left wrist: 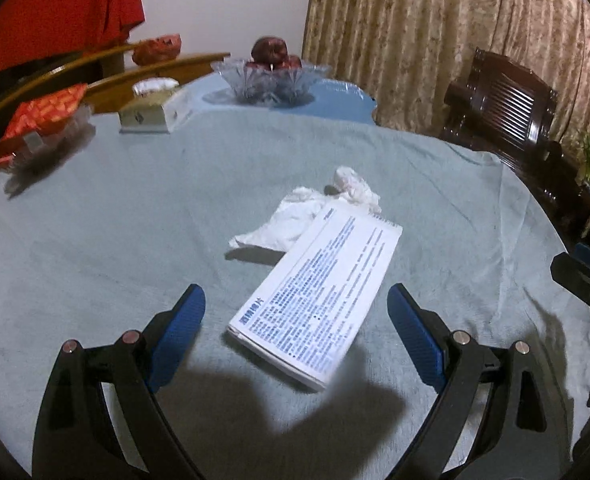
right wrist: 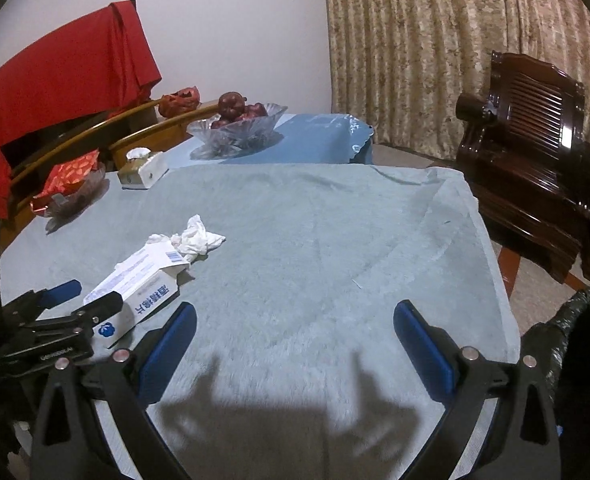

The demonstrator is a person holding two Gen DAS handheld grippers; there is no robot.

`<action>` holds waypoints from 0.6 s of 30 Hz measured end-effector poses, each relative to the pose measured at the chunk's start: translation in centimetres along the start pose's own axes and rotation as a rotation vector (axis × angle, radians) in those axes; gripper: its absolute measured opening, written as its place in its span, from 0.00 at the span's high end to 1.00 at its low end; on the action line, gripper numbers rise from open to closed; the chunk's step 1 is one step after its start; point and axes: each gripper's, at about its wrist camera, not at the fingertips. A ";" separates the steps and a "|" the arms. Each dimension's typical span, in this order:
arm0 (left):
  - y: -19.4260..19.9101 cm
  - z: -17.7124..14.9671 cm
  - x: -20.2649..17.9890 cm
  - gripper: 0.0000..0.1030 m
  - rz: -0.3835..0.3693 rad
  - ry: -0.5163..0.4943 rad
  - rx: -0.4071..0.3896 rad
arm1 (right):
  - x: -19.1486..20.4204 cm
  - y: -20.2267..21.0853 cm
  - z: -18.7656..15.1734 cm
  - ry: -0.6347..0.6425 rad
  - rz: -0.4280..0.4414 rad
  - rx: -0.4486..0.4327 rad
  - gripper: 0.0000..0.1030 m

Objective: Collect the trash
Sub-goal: 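Move both open tools back toward the white box on the table, then grasp the white medicine box with the left tool and lift it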

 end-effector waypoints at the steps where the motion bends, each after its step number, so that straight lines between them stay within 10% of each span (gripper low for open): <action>1: -0.3 0.1 0.0 0.13 -0.008 0.002 0.013 | 0.0 -0.1 0.0 -0.001 0.000 0.002 0.06; 13: -0.2 -1.3 -2.9 0.24 -0.136 -0.026 0.079 | -0.5 -0.7 -0.7 -0.012 -0.009 0.025 0.06; 18: 0.0 -1.0 -4.0 0.19 -0.075 -0.037 0.052 | -1.2 -0.6 -0.7 -0.024 -0.017 0.023 0.06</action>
Point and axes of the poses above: each gripper's, at about its wrist camera, not at the fingertips, and y roughly against the way its jaws point, x to its left, z to its top, and after that the axes turned 9 degrees about x, right-handed
